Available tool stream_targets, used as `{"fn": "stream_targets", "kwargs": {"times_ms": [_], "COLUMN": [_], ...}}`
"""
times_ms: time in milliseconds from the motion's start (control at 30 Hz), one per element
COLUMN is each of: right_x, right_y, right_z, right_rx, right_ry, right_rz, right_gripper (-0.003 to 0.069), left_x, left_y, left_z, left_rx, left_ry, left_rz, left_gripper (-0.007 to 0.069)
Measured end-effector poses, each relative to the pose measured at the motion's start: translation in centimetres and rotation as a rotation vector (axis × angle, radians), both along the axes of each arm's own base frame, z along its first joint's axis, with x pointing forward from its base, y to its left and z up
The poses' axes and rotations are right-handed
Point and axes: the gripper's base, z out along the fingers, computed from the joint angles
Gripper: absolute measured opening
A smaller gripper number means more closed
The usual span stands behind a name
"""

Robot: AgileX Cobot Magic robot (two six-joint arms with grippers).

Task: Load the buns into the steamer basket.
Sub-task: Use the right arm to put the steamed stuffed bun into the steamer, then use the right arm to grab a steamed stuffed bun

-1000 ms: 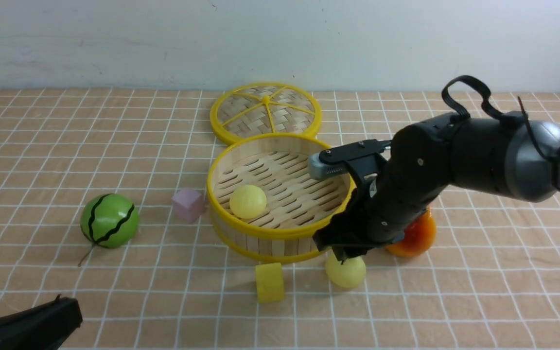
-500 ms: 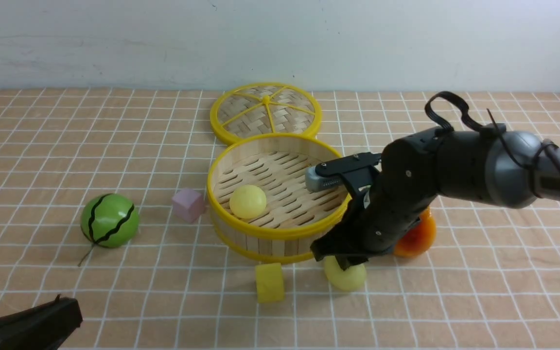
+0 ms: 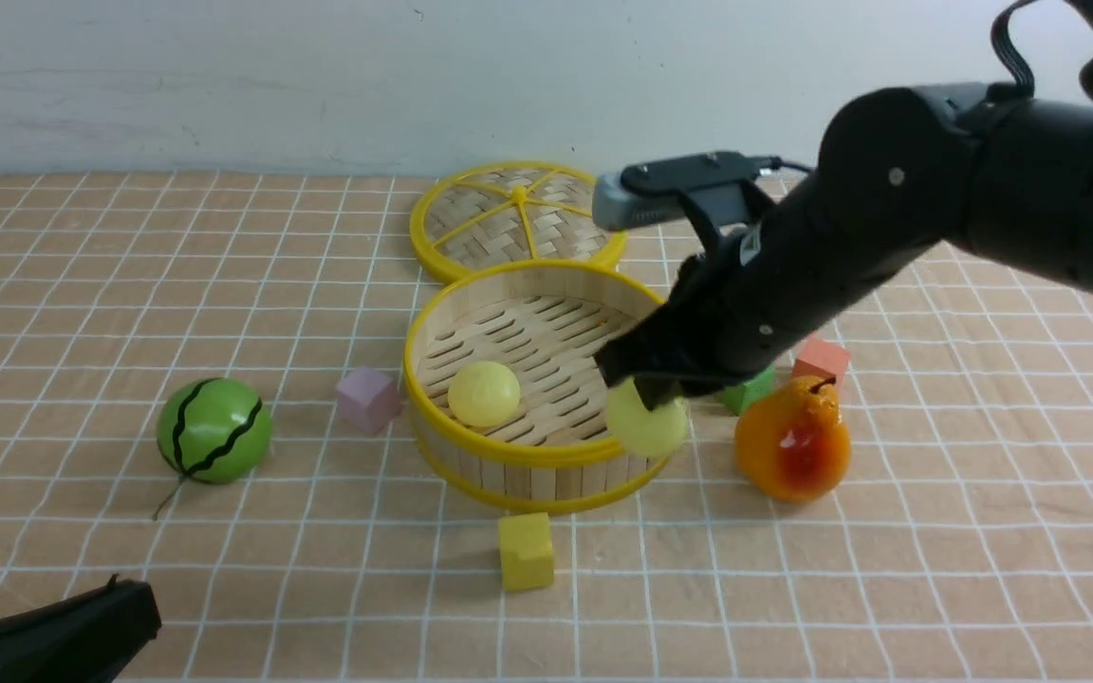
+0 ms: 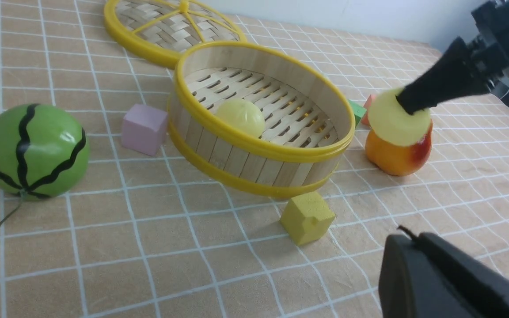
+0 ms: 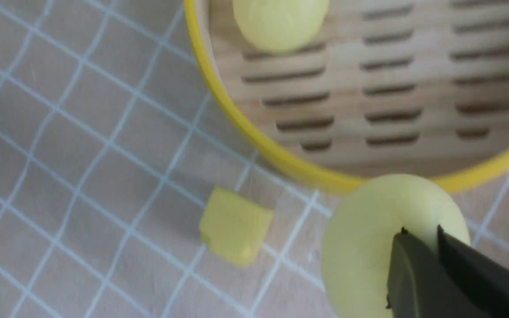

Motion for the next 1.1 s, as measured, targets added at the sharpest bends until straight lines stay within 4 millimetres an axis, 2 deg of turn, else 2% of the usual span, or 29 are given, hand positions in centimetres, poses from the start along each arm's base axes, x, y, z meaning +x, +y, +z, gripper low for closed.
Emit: {"fn": "stream_targets", "kwargs": {"times_ms": [33,167,233,267,333,400,467,567,633,733,800,900,967,1100], "right_x": [0.3,3.8,4.5,5.2,6.1,6.4,6.4,6.3,6.0,5.4,5.4,6.3,7.4,9.8], "right_y": [0.1,1.5,1.7,1.9,1.9,1.9,1.9,1.9,1.6,0.3,-1.5,-4.5,-6.4,-8.2], "right_z": [0.0,-3.3,-4.1,-5.2,-6.7,-7.2,-7.2,-5.7,-3.9,-0.8,1.1,2.1,1.5,-0.5], "right_rx": [0.003,-0.030,-0.041,-0.056,-0.073,-0.079,-0.076,-0.052,-0.050,-0.066,-0.093,-0.127,-0.141,-0.133], "right_ry": [-0.013,-0.077,-0.078,-0.067,-0.051,-0.046,-0.046,-0.055,-0.071,-0.106,-0.125,-0.112,-0.080,-0.026], "right_rz": [0.000,-0.005,-0.006,-0.006,-0.010,-0.012,-0.016,-0.036,-0.032,-0.038,-0.072,-0.151,-0.197,-0.243], "right_gripper": [0.0005,0.0015,0.0022,0.0033,0.0074,0.0136,0.0176,0.0324,0.0387,0.0440,0.0447,0.0432,0.0411,0.0382], "left_x": [0.0,0.0,0.0,0.0,0.0,0.0,0.0,0.0,0.0,0.0,0.0,0.0,0.1,0.2], "left_y": [0.0,0.0,0.0,0.0,0.0,0.0,0.0,0.0,0.0,0.0,0.0,0.0,0.1,0.1], "left_z": [0.0,0.0,0.0,0.0,0.0,0.0,0.0,0.0,0.0,0.0,0.0,0.1,0.2,0.5], "left_rx": [0.000,0.000,0.000,0.000,0.000,0.000,0.000,0.000,0.000,-0.001,-0.001,-0.003,-0.009,-0.019], "left_ry": [0.000,0.000,0.000,0.000,0.000,0.000,0.000,-0.001,-0.001,-0.002,-0.002,-0.008,-0.021,-0.060], "left_rz": [0.000,0.000,0.000,0.000,0.000,0.000,0.000,0.000,0.000,0.001,0.001,0.003,0.009,0.024], "left_gripper": [0.0000,0.0004,0.0004,0.0004,0.0004,0.0004,0.0004,0.0004,0.0007,0.0009,0.0011,0.0011,0.0012,0.0015]}}
